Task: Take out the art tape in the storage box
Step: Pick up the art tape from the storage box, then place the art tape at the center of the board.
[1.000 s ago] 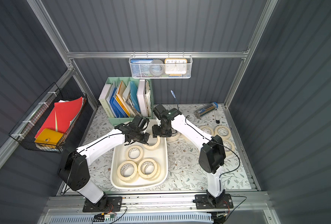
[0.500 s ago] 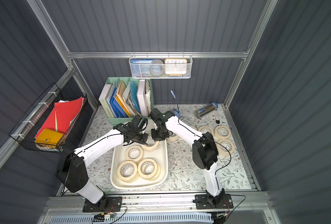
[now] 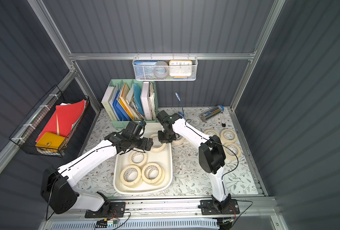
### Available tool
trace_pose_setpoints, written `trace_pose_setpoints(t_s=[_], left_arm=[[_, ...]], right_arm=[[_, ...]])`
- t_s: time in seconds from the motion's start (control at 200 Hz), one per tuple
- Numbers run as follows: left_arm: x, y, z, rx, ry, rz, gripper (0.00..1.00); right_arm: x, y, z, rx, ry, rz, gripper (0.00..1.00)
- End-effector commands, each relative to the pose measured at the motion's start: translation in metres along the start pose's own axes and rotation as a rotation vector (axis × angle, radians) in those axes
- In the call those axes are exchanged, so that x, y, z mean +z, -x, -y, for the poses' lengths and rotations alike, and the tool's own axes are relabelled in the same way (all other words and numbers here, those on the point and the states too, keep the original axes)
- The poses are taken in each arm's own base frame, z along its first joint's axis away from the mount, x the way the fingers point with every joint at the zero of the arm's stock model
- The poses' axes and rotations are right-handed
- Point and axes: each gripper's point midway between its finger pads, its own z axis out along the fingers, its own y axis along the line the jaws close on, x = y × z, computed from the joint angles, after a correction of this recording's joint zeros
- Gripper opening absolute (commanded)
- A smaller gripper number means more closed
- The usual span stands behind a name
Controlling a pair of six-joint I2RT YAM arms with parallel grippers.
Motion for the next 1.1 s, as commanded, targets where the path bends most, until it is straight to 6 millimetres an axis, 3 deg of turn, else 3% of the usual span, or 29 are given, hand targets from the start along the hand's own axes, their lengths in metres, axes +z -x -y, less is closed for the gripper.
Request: trace_pose_setpoints(t_s=[0.0,0.215,0.32,0.44,0.585,0.725,0.9,1.096], left_arm=[[-0.012,-0.001,-0.015,-0.067,0.064,0.043,1.0],[-0.031,-0.01,-0.04,-0.144,0.158,0.098,1.0],[-0.027,-0.023,-0.052,-0.193,0.176,0.074,1.0],[-0.017,-0.04,-0.061,-0.283,0.153,0.041,1.0],[-0.002,-0.058,-0.072,-0.39,0.116,0.003,1.0],[0.006,-0.07,-0.073,-0.402,0.125,-0.045,1.0],[0.013,-0.082,-0.076,-0.417,0.142,-0.08,1.0],[0.005,-0.085,-0.081,-0.424,0.166,-0.08,0.99]], right_arm=[[-0.045,0.011,0.014,0.027,-0.001,0.091,0.0],[-0.089,-0.002,0.075,0.122,-0.071,0.143,0.0],[-0.106,-0.018,0.106,0.167,-0.123,0.151,0.0],[-0.11,-0.044,0.135,0.208,-0.191,0.125,0.0],[-0.094,-0.08,0.157,0.249,-0.255,0.054,0.0],[-0.071,-0.102,0.17,0.289,-0.264,0.026,0.0],[-0.04,-0.105,0.185,0.34,-0.238,0.031,0.0],[-0.004,-0.1,0.203,0.385,-0.216,0.02,0.0]])
